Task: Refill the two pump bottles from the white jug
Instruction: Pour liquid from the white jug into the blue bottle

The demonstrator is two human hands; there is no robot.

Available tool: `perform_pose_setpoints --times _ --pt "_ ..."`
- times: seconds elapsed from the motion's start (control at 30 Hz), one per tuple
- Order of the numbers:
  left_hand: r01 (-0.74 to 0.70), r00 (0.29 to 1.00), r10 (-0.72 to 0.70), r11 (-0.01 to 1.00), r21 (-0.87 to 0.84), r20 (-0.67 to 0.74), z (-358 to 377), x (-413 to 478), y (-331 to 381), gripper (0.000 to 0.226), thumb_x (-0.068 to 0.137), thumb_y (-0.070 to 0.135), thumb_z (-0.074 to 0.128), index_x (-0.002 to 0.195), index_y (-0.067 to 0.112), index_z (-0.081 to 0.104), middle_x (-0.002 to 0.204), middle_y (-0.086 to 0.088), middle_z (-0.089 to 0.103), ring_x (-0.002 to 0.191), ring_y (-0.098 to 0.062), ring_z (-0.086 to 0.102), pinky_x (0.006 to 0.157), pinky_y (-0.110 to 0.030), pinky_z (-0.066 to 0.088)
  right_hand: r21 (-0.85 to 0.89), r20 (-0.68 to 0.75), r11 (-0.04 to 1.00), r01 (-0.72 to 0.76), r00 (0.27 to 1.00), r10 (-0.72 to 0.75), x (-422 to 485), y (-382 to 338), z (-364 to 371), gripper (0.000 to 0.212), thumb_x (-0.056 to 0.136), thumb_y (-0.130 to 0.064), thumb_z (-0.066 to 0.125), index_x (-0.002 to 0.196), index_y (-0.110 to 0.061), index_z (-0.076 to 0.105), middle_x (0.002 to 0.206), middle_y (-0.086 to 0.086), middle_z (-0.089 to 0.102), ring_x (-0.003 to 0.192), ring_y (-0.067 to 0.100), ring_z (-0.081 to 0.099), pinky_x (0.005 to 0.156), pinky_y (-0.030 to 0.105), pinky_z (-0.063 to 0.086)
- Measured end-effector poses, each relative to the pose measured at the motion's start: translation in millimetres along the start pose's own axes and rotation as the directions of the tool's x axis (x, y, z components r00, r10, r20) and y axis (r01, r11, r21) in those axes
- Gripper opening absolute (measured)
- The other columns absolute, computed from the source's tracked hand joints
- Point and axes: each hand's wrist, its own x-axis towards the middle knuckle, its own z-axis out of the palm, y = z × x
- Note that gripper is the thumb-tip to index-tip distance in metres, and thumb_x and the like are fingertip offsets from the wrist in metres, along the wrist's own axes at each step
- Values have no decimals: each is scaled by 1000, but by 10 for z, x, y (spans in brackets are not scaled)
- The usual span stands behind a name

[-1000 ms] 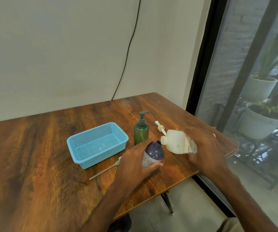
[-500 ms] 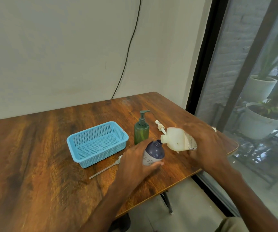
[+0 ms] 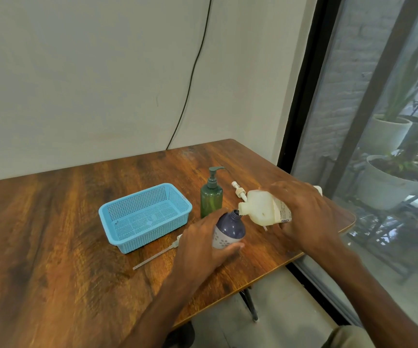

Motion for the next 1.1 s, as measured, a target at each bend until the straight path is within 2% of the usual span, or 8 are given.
perform_pose_setpoints --times 0.1,0.27,0.47,0.53,0.73,0.87,1.0,1.1 --pt "3 1000 -3 1000 -3 1 3 7 -4 86 71 65 84 144 31 54 135 13 66 115 4 55 93 -14 43 21 31 1000 -12 999 11 7 40 29 81 49 -11 97 126 -18 69 123 14 71 117 43 63 94 61 52" --pt "0 1000 0 1000 -9 2 -2 7 -16 84 70 65 84 143 31 56 133 12 67 111 7 53 91 -13 44 12 50 999 -32 998 31 6 65 50 80 52 -13 96 127 -19 68 125 14 70 117 42 63 95 60 51" --pt "4 1000 -4 1000 -18 12 -13 6 -12 84 71 65 84 143 32 55 134 15 66 111 10 50 87 1 34 -29 57 999 -27 998 28 15 58 46 85 50 -24 99 127 -23 65 124 10 70 116 38 64 94 55 52" --pt "2 1000 -2 1000 -17 11 -10 7 -23 84 71 65 84 143 32 55 134 14 66 112 10 51 87 2 33 -35 60 999 -25 998 27 22 48 40 86 49 -27 100 128 -24 65 124 9 70 116 38 64 94 55 52" --pt "-6 1000 6 999 -42 3 -6 9 -43 84 70 64 85 142 32 56 133 14 67 112 8 54 91 -10 46 -30 67 999 -41 997 43 18 23 28 79 56 -17 96 129 -21 66 127 11 69 120 39 62 98 57 48" --pt "-11 1000 10 999 -50 -5 -11 7 -39 82 70 61 87 140 32 57 133 14 67 111 8 55 90 -4 41 -27 94 998 -49 994 51 43 18 15 78 59 -22 95 131 -23 64 130 9 67 124 36 59 101 55 46" --pt "-17 1000 16 998 -53 -16 -4 13 -49 83 70 62 86 141 31 57 133 13 67 116 1 61 94 -18 52 -30 104 998 -49 993 52 41 7 -9 77 61 -19 93 132 -23 64 131 8 67 125 36 58 102 55 44" --pt "-20 1000 19 999 -47 -21 0 15 -41 82 70 61 86 141 31 57 133 13 67 114 3 58 94 -19 53 -24 123 998 -63 990 66 54 -9 -23 75 64 -19 91 133 -25 62 133 8 65 127 35 56 104 56 44"
